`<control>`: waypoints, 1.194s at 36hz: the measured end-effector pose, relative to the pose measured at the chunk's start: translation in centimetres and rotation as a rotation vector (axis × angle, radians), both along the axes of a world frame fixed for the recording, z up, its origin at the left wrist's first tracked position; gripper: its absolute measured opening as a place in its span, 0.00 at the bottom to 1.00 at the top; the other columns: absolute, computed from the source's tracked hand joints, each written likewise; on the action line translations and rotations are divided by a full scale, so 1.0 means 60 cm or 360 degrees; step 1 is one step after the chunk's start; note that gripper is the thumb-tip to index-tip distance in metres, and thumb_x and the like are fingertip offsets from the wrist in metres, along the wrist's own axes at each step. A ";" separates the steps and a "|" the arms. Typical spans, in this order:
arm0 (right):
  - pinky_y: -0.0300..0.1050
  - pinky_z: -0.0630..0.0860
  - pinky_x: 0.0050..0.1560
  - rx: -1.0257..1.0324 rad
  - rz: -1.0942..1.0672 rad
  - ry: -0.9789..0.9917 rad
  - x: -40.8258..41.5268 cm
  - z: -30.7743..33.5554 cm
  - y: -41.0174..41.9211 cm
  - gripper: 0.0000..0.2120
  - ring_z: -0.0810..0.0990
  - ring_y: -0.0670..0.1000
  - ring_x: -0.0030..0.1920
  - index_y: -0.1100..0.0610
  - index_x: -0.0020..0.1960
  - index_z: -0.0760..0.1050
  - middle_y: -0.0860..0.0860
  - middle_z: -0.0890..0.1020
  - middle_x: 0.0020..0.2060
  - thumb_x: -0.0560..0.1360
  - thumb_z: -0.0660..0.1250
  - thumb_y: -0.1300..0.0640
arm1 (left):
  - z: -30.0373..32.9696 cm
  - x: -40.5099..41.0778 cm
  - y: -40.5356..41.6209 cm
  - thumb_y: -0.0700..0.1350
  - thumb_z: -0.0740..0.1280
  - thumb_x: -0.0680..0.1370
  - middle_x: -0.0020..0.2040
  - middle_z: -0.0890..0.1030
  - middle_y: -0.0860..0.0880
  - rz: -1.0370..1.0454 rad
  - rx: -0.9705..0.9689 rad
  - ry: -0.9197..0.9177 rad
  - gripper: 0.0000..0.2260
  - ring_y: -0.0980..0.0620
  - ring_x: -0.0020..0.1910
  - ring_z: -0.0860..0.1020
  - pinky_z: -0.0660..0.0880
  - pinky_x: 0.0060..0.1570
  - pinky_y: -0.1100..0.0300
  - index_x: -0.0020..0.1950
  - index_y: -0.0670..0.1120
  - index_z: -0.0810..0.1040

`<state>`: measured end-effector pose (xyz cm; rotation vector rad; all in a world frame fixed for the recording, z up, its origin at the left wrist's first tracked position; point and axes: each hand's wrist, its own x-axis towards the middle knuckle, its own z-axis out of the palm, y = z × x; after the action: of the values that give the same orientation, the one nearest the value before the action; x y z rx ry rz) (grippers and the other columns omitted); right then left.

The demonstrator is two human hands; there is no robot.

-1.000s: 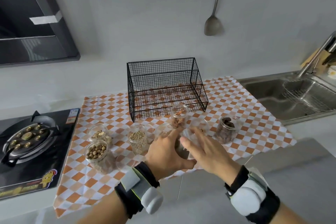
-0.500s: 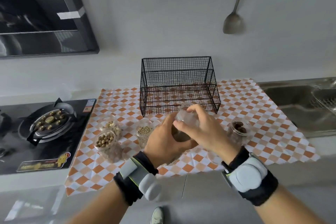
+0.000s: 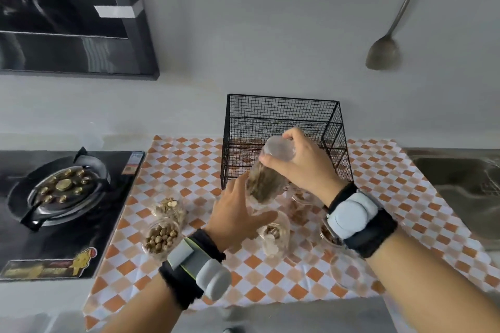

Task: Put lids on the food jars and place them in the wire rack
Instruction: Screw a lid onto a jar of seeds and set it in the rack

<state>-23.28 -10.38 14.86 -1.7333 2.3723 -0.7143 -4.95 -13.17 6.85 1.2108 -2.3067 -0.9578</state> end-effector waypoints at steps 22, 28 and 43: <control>0.47 0.78 0.41 0.0058 -0.0077 0.0121 0.032 -0.112 -0.256 0.34 0.79 0.52 0.49 0.52 0.64 0.67 0.49 0.78 0.57 0.71 0.71 0.30 | -0.094 0.036 -0.120 0.75 0.59 0.69 0.77 0.63 0.53 -0.0061 0.0184 -0.0332 0.47 0.50 0.75 0.66 0.61 0.75 0.46 0.81 0.53 0.52; 0.45 0.75 0.39 0.0137 -0.0044 0.0191 0.034 -0.135 -0.283 0.34 0.80 0.53 0.49 0.51 0.64 0.66 0.49 0.78 0.59 0.70 0.70 0.29 | -0.092 0.032 -0.132 0.69 0.66 0.74 0.78 0.61 0.52 -0.0073 0.0217 -0.0353 0.44 0.49 0.76 0.64 0.59 0.75 0.46 0.82 0.51 0.53; 0.47 0.76 0.42 0.0349 -0.0010 0.0224 0.030 -0.193 -0.307 0.34 0.82 0.56 0.51 0.51 0.65 0.65 0.51 0.76 0.62 0.70 0.71 0.31 | -0.101 0.026 -0.149 0.66 0.69 0.75 0.74 0.65 0.52 -0.0060 0.0301 -0.0376 0.41 0.49 0.73 0.66 0.61 0.73 0.48 0.80 0.51 0.56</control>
<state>-21.46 -28.80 3.25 -1.7347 2.4391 -0.3267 -3.41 -22.12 0.80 1.4294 -2.4718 -1.1218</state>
